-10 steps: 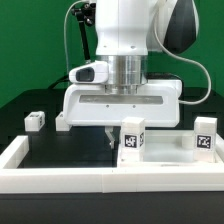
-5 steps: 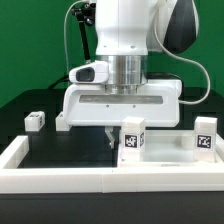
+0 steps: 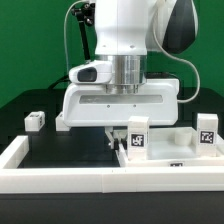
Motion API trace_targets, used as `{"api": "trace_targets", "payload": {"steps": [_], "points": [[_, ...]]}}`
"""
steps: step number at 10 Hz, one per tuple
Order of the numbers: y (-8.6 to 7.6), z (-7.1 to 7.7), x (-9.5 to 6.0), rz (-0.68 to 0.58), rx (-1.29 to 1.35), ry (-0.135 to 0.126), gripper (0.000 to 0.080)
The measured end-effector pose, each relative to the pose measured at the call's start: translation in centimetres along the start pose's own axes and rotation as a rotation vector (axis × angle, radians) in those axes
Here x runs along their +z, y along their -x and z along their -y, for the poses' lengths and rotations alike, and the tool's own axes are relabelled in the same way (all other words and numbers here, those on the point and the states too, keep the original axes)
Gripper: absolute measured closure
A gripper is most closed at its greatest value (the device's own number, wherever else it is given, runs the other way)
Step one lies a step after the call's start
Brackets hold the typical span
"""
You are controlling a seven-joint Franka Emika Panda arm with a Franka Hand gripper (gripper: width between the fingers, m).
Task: Assemble square table
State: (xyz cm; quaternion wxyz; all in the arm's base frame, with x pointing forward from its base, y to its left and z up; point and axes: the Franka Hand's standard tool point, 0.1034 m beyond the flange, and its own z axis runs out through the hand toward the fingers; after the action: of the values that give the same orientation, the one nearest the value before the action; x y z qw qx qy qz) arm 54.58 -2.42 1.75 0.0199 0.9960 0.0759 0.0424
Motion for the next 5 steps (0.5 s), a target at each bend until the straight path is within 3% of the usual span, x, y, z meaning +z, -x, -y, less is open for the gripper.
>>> {"api": "trace_targets", "payload": {"steps": [5], "points": [[0.12, -1.13, -0.06, 0.001, -0.268, 0.011, 0.0739]]}}
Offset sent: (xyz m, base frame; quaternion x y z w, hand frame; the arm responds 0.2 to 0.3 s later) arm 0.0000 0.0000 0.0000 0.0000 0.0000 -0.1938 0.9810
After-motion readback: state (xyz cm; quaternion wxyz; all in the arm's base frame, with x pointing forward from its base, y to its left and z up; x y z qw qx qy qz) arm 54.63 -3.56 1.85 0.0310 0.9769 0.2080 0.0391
